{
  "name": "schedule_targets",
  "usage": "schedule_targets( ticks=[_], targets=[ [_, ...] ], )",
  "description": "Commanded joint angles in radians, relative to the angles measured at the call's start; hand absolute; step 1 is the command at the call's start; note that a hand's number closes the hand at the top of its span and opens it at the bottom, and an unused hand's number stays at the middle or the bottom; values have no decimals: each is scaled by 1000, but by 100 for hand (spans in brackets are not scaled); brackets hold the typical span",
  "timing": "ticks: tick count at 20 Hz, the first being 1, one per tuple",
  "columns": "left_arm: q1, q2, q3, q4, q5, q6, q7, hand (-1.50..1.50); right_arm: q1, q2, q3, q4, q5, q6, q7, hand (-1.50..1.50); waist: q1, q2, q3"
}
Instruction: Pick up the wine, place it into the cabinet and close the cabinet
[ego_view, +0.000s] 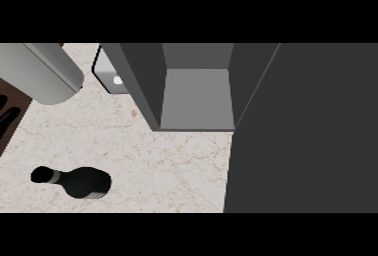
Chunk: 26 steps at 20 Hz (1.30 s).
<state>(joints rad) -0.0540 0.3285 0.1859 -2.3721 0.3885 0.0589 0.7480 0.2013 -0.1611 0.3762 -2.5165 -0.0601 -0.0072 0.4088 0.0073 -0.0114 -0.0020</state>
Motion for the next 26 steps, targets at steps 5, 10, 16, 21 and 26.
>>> schedule_targets(
  ticks=[5,10,16,21,26],
  targets=[
    [73,-9,179,-4,208,-143,-72,-150,-1,-37,-17,-205,-35,-5,109,-150,-2,5,0],
    [154,-7,267,27,307,-236,-86,-150,58,-40,10,-212,-13,-5,66,-150,-4,4,1],
    [246,-62,265,185,263,-388,-220,-150,17,-27,17,-264,-10,-49,127,-150,-12,5,0],
    [270,-89,254,265,190,-478,-310,-150,-50,-47,-32,-261,-58,-43,180,-150,-12,8,0],
    [260,-109,238,401,108,-564,-401,-150,-11,-48,-5,-259,-44,-40,144,-150,-24,9,1]
  ],
)
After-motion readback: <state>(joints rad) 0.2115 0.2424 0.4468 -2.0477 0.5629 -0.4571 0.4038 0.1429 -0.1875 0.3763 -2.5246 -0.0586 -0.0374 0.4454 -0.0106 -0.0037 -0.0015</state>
